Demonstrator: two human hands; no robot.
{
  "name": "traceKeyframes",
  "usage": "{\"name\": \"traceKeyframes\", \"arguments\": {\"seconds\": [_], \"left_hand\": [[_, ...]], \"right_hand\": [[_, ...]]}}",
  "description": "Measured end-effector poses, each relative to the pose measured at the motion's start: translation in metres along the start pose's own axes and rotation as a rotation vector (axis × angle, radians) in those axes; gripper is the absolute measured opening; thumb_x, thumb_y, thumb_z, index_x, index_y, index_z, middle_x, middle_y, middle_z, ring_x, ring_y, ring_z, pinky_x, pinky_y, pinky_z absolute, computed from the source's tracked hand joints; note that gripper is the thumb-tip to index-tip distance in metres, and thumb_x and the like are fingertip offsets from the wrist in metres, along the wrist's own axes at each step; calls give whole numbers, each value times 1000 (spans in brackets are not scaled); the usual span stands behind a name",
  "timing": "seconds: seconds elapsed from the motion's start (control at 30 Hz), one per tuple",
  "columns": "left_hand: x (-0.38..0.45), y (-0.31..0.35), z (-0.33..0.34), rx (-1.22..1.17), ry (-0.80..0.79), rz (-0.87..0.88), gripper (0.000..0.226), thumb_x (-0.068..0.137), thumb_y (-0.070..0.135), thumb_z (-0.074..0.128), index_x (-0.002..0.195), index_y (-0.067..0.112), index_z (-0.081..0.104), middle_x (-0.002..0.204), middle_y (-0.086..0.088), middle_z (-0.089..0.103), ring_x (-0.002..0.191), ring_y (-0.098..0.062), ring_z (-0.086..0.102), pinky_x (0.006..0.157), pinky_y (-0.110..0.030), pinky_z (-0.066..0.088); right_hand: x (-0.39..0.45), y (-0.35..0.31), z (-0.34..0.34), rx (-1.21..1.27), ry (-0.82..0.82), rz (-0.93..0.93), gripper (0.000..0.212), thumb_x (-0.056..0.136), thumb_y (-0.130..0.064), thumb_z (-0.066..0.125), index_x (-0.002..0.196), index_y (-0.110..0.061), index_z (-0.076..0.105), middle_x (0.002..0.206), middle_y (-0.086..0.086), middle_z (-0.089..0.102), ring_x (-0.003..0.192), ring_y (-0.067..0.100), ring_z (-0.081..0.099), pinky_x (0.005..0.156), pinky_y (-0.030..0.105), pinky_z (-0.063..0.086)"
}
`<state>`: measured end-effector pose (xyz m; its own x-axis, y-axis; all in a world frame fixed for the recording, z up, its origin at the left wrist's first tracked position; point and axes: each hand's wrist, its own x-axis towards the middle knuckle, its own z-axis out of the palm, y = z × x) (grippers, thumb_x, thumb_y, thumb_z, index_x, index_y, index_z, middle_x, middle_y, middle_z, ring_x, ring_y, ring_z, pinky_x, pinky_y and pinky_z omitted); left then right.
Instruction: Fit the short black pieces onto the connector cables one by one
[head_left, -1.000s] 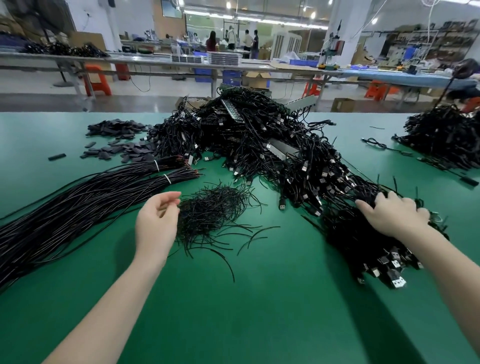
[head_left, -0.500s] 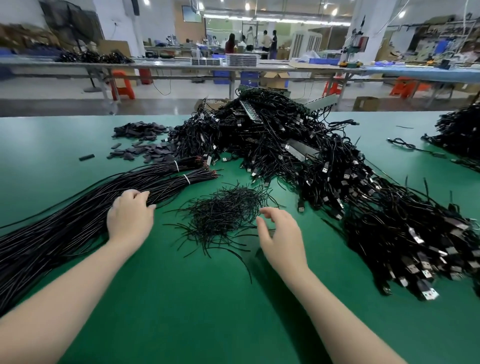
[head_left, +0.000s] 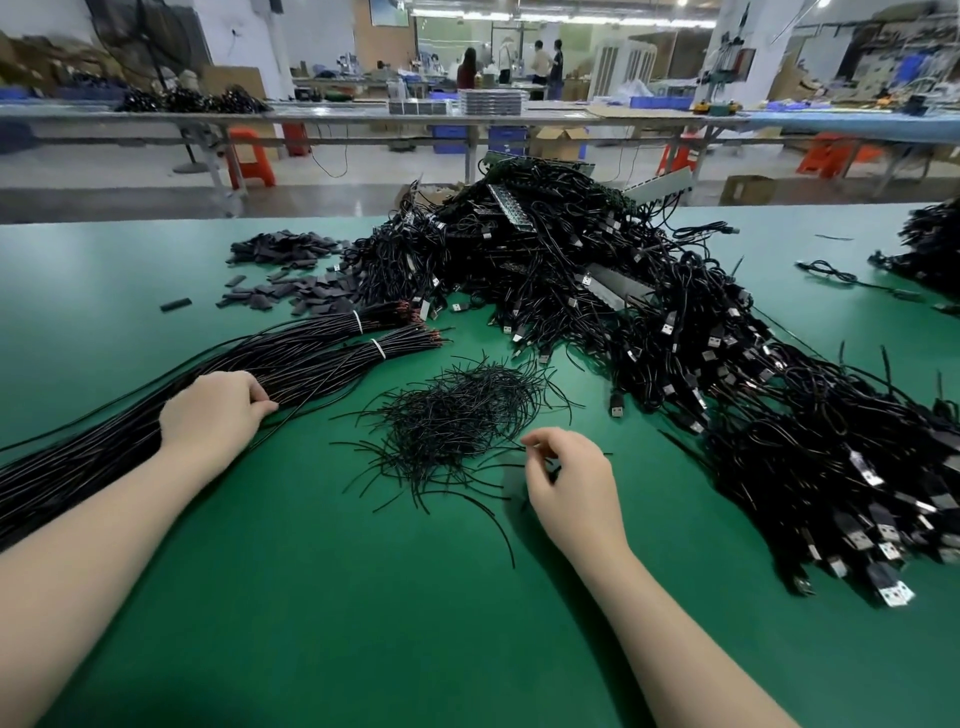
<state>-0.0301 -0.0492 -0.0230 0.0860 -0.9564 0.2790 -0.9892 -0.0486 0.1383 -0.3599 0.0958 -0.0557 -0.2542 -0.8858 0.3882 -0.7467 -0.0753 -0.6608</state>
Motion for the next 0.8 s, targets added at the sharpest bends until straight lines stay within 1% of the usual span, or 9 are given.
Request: {"name": "traceKeyframes", "arguments": {"seconds": [0.13,0.2,0.27,0.4,0.5,0.6,0.67,0.73,0.8], "left_hand": [[5,1,2,53,-7,8,15,99,26,53,100,14,63,92,-7,65,85,-31,61,68,-34,41],[4,0,5,-16,5,16,9,100,12,45,101,6,51,102,-16,67,83,-34,59,69,-39,44],[2,-3,5,-145,25,-23,6,97,4,38,99,7,43,101,-12,66,84,-35,59,72,-45,47],[-2,-9,5,-516,174,-286,13,104,23,29,103,13,38,87,1,68,83,-31,62,68,-40,43],[1,-14,6,-910,311,-526,12,104,19,26,102,14,36,88,-8,69,81,-25,71,66,-38,50],[-1,-21,1,-1281,450,-761,14,101,15,18,102,18,32,87,-11,65,72,-17,70,61,-28,55],[-12,-22,-3,-1261,505,-673,12,103,19,18,104,19,30,76,-4,60,66,-12,69,70,-31,59],[-32,-18,-5,-1119,529,-427,15,104,25,20,95,32,31,73,0,55,62,-11,67,73,-35,59],[-55,-16,-4,-979,504,-182,19,104,27,23,92,40,29,77,3,55,66,-12,67,70,-34,56]], "right_hand": [[0,-1,-1,10,-6,17,17,93,-12,56,102,-18,69,91,-12,63,92,8,56,82,22,44],[0,-1,-2,18,-14,29,17,93,-13,55,102,-18,68,91,-12,63,92,8,56,82,22,44],[0,0,-2,25,-21,35,17,93,-13,55,103,-19,68,90,-12,62,92,8,56,82,21,44],[0,0,-2,38,-26,41,17,94,-13,55,103,-19,68,88,-14,60,92,8,57,82,22,45],[0,0,-2,46,-22,40,17,93,-13,55,102,-19,68,87,-15,60,92,8,57,80,21,45],[1,1,-1,51,-26,41,17,94,-14,55,102,-19,68,87,-16,60,91,7,57,79,21,45],[1,2,-1,52,-23,47,17,93,-13,55,102,-19,68,87,-16,60,91,8,57,81,23,47],[-1,-2,-3,40,21,34,18,93,-12,56,104,-17,68,91,-12,63,93,9,58,83,25,47],[-6,-14,-5,4,101,-77,19,92,-9,58,106,-14,69,94,-6,68,92,13,60,83,27,48]]}}
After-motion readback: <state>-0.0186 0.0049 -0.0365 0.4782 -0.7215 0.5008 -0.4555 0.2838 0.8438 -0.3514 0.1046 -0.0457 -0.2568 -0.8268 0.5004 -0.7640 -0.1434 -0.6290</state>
